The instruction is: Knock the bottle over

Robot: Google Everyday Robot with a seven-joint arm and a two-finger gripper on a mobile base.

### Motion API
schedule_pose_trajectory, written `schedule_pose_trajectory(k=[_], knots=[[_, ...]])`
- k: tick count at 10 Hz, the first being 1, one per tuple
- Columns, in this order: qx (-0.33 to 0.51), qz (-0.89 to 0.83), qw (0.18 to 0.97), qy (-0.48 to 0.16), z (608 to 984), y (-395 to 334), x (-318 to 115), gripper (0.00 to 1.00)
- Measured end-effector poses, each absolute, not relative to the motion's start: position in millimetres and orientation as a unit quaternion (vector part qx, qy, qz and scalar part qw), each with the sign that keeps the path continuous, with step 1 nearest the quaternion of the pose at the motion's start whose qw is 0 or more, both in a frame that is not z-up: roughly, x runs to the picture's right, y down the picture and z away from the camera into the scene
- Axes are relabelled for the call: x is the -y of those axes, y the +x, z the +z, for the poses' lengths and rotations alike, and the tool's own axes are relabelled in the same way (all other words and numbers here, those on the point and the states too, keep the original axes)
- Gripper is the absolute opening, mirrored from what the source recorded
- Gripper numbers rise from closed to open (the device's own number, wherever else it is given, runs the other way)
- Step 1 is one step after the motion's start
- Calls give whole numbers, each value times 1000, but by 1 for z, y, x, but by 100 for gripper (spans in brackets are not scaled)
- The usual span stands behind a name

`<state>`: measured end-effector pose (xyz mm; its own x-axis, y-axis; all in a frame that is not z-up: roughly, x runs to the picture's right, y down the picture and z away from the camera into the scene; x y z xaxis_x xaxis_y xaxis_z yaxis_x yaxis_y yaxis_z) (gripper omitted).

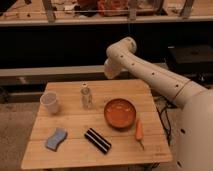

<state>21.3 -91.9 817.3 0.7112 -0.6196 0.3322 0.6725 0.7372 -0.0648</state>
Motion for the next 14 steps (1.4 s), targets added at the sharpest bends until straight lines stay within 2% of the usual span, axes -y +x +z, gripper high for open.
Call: schedule_pose_trajectory(k=[14], knots=[[195,-379,897,-117,839,-18,85,9]])
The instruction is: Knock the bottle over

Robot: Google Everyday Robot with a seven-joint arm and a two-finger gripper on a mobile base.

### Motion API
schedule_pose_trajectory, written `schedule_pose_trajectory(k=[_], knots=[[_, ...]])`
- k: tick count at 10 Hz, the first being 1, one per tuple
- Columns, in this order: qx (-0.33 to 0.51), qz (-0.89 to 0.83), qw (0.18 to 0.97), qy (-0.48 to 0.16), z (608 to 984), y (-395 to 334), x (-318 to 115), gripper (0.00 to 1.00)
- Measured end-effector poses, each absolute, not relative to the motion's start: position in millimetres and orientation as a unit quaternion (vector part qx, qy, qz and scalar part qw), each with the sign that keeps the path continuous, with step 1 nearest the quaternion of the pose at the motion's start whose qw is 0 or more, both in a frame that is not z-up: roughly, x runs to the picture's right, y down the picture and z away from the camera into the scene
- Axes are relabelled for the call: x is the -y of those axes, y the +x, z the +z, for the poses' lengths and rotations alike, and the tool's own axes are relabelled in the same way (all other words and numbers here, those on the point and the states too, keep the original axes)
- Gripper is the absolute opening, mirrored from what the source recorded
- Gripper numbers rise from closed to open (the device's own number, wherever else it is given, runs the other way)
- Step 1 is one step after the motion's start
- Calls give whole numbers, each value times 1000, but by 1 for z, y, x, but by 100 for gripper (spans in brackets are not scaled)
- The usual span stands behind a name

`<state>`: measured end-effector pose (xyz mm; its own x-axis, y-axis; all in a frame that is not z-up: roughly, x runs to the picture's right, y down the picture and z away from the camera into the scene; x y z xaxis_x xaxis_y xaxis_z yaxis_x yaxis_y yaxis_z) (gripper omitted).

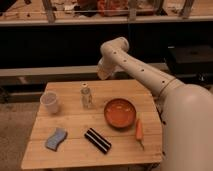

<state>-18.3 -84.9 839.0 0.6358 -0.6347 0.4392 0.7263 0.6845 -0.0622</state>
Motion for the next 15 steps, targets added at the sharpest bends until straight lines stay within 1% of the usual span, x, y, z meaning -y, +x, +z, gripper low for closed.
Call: schedule_pose_trajectory(k=[8,11,15], knots=[[218,-397,882,-133,836,-42,74,9],[229,-412,872,-137,832,-69,68,9],[234,-426,862,-143,828,-83,62,9]])
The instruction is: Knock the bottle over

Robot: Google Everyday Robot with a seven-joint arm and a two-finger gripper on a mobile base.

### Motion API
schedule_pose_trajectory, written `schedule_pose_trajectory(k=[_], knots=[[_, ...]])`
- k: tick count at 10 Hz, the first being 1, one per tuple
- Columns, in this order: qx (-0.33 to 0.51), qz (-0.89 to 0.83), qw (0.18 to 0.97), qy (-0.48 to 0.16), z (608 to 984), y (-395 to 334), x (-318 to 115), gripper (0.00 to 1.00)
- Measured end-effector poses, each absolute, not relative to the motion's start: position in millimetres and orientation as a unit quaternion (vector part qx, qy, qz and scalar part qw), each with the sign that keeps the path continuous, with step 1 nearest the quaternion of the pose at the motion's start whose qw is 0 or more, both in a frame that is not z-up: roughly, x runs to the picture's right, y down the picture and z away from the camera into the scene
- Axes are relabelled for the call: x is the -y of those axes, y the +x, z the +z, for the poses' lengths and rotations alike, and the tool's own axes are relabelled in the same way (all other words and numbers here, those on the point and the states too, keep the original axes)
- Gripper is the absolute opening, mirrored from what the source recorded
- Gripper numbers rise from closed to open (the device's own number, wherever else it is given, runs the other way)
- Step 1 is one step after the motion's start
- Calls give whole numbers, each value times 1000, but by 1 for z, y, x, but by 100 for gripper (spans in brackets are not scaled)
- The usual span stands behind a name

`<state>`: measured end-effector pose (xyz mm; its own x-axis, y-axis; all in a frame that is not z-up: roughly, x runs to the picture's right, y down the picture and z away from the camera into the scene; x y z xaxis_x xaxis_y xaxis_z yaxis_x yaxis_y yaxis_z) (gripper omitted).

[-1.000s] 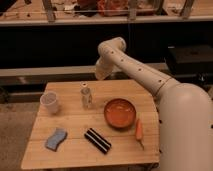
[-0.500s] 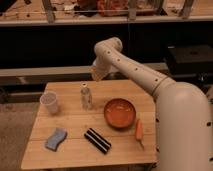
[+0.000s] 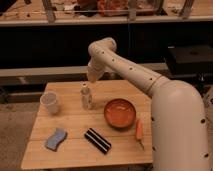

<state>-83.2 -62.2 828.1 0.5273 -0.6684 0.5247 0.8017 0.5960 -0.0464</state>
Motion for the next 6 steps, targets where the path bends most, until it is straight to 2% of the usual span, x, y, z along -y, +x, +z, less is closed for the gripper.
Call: schedule_pose_trajectory(k=[6], knots=[[235,-449,849,-149,818,-107,50,9]])
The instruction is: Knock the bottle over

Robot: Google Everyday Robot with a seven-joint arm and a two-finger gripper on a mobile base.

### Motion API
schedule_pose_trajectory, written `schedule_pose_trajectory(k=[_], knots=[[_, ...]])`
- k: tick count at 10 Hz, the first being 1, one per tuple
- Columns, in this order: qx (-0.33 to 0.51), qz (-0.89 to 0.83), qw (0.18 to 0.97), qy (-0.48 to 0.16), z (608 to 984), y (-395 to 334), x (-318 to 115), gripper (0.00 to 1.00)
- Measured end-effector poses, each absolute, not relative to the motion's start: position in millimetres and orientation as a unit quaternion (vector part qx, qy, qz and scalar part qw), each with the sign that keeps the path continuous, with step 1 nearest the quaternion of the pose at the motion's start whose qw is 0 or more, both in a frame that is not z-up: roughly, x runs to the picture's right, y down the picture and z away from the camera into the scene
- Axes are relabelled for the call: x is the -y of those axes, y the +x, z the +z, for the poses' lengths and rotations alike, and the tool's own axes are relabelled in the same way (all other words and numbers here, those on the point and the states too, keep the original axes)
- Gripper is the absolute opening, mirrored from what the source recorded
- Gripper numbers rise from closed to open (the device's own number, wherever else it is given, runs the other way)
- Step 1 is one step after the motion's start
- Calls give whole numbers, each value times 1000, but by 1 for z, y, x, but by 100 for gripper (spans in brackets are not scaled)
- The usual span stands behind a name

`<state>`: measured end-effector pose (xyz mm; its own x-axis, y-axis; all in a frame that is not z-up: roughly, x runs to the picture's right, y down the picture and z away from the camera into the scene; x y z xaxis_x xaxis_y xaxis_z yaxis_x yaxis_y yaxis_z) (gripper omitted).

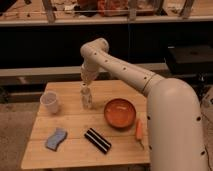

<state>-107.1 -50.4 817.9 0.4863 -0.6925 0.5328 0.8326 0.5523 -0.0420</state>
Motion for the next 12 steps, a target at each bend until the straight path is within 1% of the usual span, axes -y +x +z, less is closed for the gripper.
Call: schedule_pose_trajectory(k=[12], knots=[[233,-466,839,-158,793,-113,26,9]])
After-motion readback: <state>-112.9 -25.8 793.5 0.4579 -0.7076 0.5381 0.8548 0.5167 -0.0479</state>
